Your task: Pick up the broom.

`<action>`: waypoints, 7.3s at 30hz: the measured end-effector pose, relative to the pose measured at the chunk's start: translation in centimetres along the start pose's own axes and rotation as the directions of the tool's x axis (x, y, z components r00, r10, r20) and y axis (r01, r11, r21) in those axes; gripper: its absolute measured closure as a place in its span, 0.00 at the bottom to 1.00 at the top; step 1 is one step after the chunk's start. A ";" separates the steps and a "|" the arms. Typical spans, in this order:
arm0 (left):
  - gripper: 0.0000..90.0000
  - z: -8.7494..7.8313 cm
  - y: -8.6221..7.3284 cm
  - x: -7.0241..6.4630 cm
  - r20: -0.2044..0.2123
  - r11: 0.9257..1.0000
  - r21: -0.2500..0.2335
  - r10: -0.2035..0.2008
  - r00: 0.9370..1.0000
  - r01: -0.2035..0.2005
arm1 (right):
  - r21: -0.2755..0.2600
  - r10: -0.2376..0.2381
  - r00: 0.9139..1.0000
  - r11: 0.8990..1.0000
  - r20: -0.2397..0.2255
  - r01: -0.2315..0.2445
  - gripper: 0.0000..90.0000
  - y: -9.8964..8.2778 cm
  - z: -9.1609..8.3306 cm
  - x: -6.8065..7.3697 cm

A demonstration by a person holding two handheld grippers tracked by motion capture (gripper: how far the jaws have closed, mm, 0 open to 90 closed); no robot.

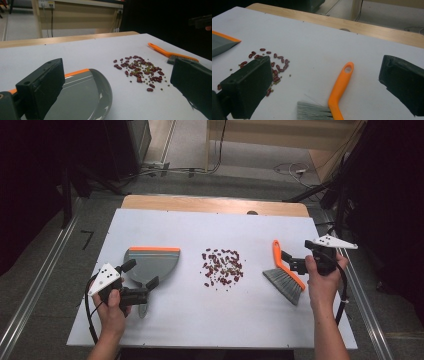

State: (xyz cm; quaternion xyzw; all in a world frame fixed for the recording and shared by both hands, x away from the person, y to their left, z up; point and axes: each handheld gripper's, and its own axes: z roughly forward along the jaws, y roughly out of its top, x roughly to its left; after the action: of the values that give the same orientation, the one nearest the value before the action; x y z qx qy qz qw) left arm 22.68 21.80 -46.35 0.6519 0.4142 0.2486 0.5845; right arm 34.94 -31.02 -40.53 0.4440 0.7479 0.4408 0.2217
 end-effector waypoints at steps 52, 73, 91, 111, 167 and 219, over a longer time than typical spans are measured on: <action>0.00 0.6 -0.2 -0.7 0.040 0.999 0.032 0.009 0.999 -0.011 | 0.449 0.081 0.972 0.876 0.219 -0.174 0.73 -3.7 9.0 -0.3; 0.00 0.8 -0.2 -1.0 0.051 0.999 0.037 0.018 0.999 -0.020 | 0.194 0.127 0.980 0.969 0.153 -0.156 0.76 -4.5 5.5 -0.4; 0.00 0.8 0.2 -1.4 0.049 0.999 0.028 0.036 0.998 -0.037 | -0.119 0.109 0.984 0.989 0.144 -0.092 0.77 -3.7 0.9 1.2; 0.00 2.3 1.1 -3.9 0.128 0.998 0.025 0.057 0.990 -0.061 | -0.280 0.081 0.996 0.957 0.023 -0.071 0.77 -0.5 -1.9 5.0; 0.34 7.8 0.7 -12.1 0.234 0.992 0.118 0.014 0.972 -0.043 | -0.341 -0.136 0.963 0.939 -0.231 0.051 0.77 -0.1 -0.7 19.2; 0.17 6.5 0.7 -12.1 0.361 0.985 0.168 -0.023 0.932 -0.041 | -0.357 -0.128 0.971 0.933 -0.202 0.049 0.77 -0.3 -1.2 20.2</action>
State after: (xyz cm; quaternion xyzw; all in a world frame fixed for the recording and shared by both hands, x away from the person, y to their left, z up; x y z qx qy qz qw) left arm 21.62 8.19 -45.03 0.7366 0.3165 0.0900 0.5909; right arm 23.63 -14.25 -38.99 0.3111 0.6970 0.6030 0.2321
